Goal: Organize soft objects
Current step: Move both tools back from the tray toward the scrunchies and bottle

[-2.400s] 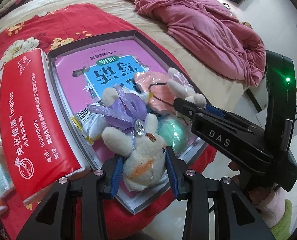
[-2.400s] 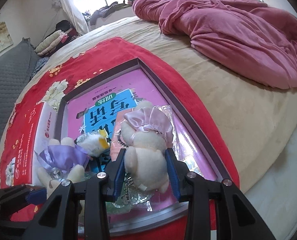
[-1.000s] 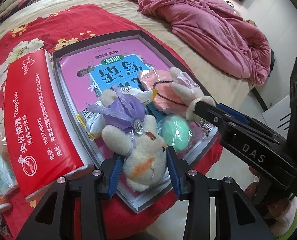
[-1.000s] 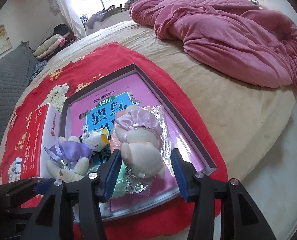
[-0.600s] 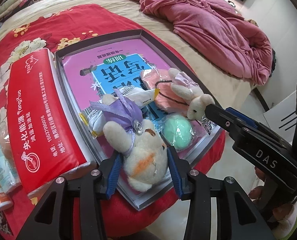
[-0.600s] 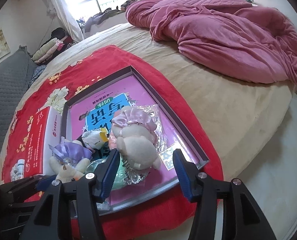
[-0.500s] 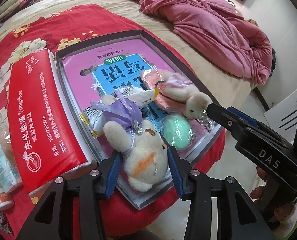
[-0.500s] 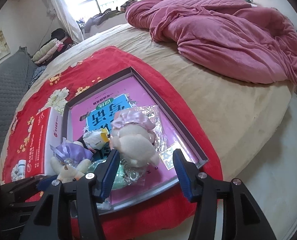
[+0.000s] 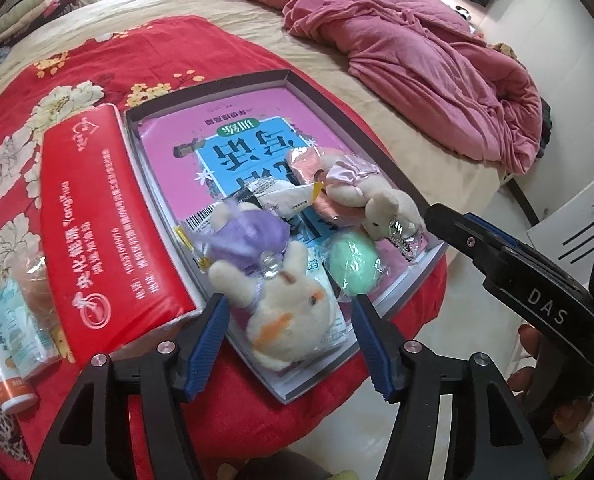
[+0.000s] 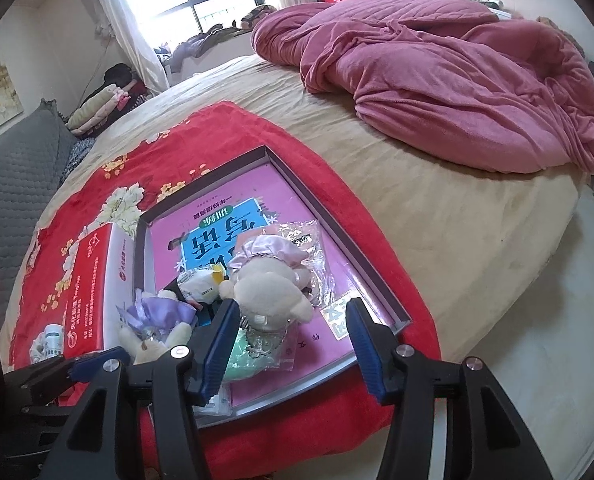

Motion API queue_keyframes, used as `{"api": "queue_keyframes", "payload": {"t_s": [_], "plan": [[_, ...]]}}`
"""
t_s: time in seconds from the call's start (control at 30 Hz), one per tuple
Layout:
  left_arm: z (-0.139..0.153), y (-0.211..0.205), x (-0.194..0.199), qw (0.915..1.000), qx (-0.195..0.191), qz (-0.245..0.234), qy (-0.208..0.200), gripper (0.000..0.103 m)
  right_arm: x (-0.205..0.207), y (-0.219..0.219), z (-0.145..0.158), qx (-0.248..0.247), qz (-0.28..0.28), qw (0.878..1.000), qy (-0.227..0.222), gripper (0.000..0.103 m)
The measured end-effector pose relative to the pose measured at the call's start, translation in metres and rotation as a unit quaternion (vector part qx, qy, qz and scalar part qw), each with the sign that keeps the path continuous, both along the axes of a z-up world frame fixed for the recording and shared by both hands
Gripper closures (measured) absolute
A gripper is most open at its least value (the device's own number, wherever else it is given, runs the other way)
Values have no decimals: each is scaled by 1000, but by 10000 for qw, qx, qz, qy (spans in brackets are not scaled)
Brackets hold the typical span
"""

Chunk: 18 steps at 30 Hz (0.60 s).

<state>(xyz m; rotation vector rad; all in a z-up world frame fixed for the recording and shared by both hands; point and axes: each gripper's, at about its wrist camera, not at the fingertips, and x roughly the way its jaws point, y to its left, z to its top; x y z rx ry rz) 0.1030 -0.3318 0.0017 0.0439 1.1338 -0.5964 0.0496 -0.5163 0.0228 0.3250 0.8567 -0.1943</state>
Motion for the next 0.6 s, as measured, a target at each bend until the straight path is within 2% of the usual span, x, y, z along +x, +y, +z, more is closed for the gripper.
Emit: {"api": "queue_keyframes", "payload": {"t_s": [0.3,0.4,0.43,0.5,0.6], "plan": [[16,10,-4,9998,-108,42,-153,37,-5,3,6,-32,-2,10000,-42,48],[21,12,-6,9997,-144,39,-197,30,-8,5,11,-86,-17,9999,-73,48],[24,13,-8,9996,-113,53,-257,29,-8,5,12,-107,-24,9999,-82,47],[29,16,-10,9993,-107,81,-341,29,-10,7,17,-160,-32,9998,-104,37],[35,22,-13,9991,-187,94,-370,29,-13,9,23,-189,-41,9997,-142,36]]}}
